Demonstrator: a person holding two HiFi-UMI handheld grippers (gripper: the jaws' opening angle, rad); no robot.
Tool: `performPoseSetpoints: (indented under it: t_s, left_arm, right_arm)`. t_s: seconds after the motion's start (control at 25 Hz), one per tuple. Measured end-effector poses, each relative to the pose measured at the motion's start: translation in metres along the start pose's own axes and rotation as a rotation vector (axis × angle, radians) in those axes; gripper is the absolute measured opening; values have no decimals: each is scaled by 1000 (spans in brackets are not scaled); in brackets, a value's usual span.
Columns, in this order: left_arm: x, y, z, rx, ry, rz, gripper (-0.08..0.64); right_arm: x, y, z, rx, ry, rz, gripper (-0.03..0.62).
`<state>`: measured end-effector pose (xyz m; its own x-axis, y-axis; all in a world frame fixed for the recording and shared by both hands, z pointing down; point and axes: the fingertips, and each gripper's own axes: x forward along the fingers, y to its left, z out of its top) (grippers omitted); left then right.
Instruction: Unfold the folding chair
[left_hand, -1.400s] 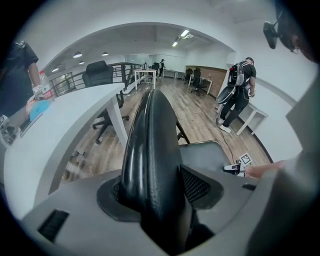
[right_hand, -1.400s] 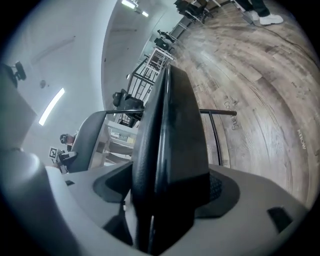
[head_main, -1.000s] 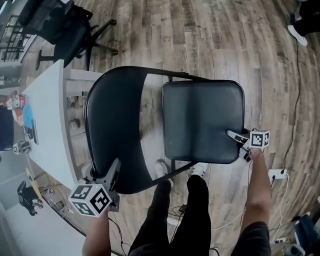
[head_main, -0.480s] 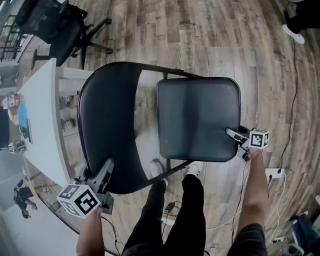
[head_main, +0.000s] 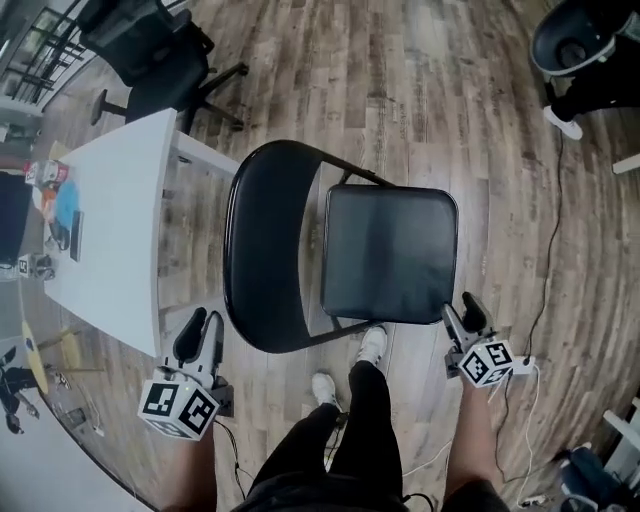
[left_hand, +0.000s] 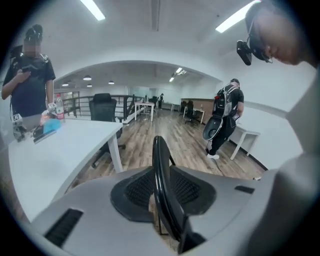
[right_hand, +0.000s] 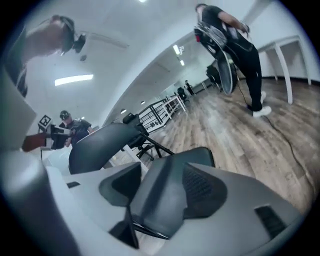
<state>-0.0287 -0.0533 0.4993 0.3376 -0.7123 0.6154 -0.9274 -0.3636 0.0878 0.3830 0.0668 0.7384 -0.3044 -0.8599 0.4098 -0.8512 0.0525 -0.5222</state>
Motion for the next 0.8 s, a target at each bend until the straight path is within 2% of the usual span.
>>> performPoseSetpoints:
  t_s: [0.04,0.08,0.12,0.24,0.36,0.48,0.68,0.8]
  left_arm:
    - [-13,-1,3,3,-40,-17,78]
    - [-24,-3,4,0,-81,-43,21]
    - [-32,-5,4,-9,-119,-72,6]
    - [-72,-8,0,-27,-185,-133,5]
    - [-145,-5,-21,-15,-187,-173,5]
    - [-211,-27,-39,-24,-204,-250,5]
    - [-300,-61,-59,-23,-275,-378,5]
    - [-345,-73,-76,-12,-316,-403,5]
  right_arm:
    - [-8,34,11,-42,-29,-9,214]
    - [-15,66,24,-73,-65,-18,84]
    - [-22,95,39,-104,-101,-30,17]
    - [-58,183,70,-200,-174,-113,15]
    - [-124,276,60,-288,-180,-216,14]
    - [-191,344,51,-389,-194,-273,14]
    - [-270,431,38,-478,-254,-289,14]
    - [-308,473,34,-519,-308,-263,14]
